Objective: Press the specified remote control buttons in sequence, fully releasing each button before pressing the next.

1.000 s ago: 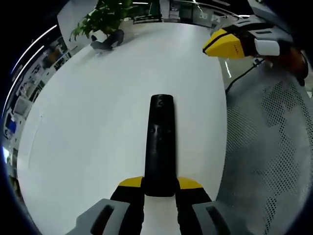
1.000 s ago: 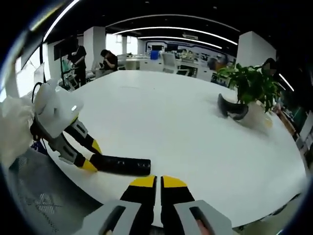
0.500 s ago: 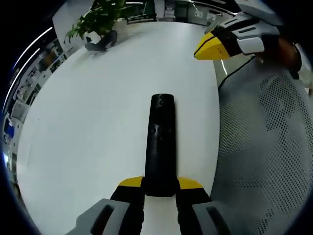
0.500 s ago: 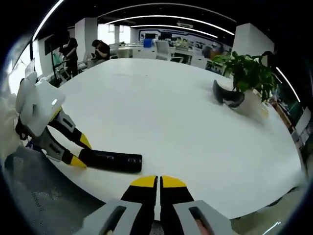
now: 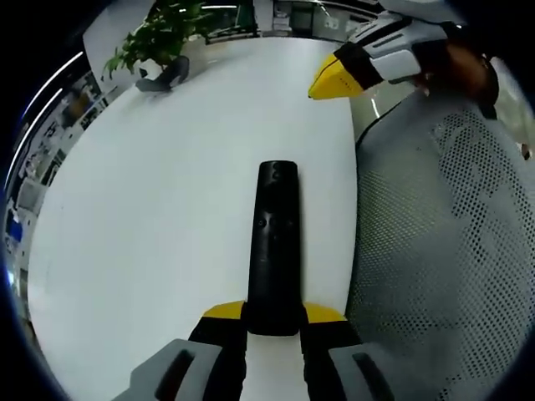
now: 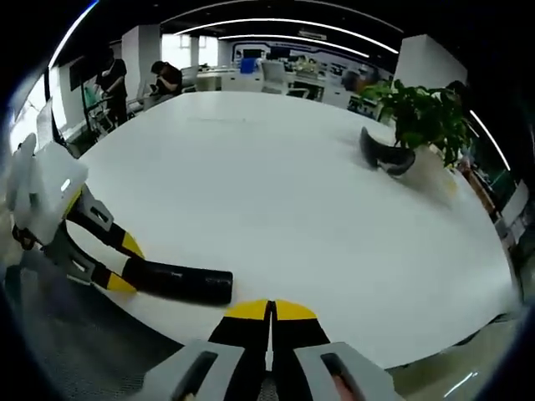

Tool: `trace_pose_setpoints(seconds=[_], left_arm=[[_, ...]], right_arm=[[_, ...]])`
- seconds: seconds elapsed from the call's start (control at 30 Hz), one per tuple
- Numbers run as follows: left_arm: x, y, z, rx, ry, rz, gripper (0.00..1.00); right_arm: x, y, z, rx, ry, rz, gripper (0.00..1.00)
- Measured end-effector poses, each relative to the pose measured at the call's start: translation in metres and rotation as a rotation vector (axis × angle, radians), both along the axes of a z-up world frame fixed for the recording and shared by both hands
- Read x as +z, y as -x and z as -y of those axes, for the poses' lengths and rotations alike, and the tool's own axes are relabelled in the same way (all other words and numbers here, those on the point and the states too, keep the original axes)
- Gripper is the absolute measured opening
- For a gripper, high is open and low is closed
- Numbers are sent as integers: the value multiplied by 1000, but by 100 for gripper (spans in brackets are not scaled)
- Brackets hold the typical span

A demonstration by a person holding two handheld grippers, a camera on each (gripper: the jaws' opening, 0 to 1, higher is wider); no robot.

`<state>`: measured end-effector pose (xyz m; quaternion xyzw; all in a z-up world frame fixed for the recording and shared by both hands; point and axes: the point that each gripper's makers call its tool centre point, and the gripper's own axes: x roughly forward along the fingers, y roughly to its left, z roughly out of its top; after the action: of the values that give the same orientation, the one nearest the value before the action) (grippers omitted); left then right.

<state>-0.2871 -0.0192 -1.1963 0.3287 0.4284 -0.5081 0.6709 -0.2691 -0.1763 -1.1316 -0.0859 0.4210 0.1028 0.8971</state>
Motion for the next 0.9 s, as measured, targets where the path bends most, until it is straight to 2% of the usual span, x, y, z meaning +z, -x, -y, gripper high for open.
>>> trace_pose_setpoints(seconds=[0.1,0.2,0.23,0.27,0.33,0.4,0.47,0.5,0.57,0.63,0.67,0.7,0.73,0.77,0.9], left_arm=[[0,3,0,7,13,1,23],[1,7,0,23,36,5,23],[1,9,0,29,46,3,23],[1,12,0,28,50,4,23],[1,17,2,22,58,12,23],[1,18,2,28,63,9,23],[1,18,3,37,61,6,23],[1,19,4,37,60,7,23],[1,19,4,40,58,9,23],[1,19,4,48,58,7,23],[1,19,4,51,55,7,23],[1,20,5,52,54,7,23],[1,21,5,57,53,4,23],[1,21,5,58,52,5,23],[1,23,6,74,53,9,23]], right_arm=[[1,1,-10,18,-64,-8,0],[-1,5,-31,98,-158,-58,0],[-4,10,-41,132,-198,-126,0],[-6,11,-43,136,-201,-156,0],[-11,9,-47,199,-178,-187,0],[-14,3,-48,185,-179,-211,0],[-17,5,-58,190,-252,-298,0],[-20,5,-59,190,-266,-323,0],[-29,8,-57,195,-271,-396,0],[-39,6,-52,197,-268,-434,0],[-45,10,-48,196,-261,-485,0],[-47,10,-46,205,-245,-494,0],[-48,6,-46,234,-231,-466,0],[-48,5,-46,243,-227,-463,0],[-49,1,-48,255,-255,-470,0]])
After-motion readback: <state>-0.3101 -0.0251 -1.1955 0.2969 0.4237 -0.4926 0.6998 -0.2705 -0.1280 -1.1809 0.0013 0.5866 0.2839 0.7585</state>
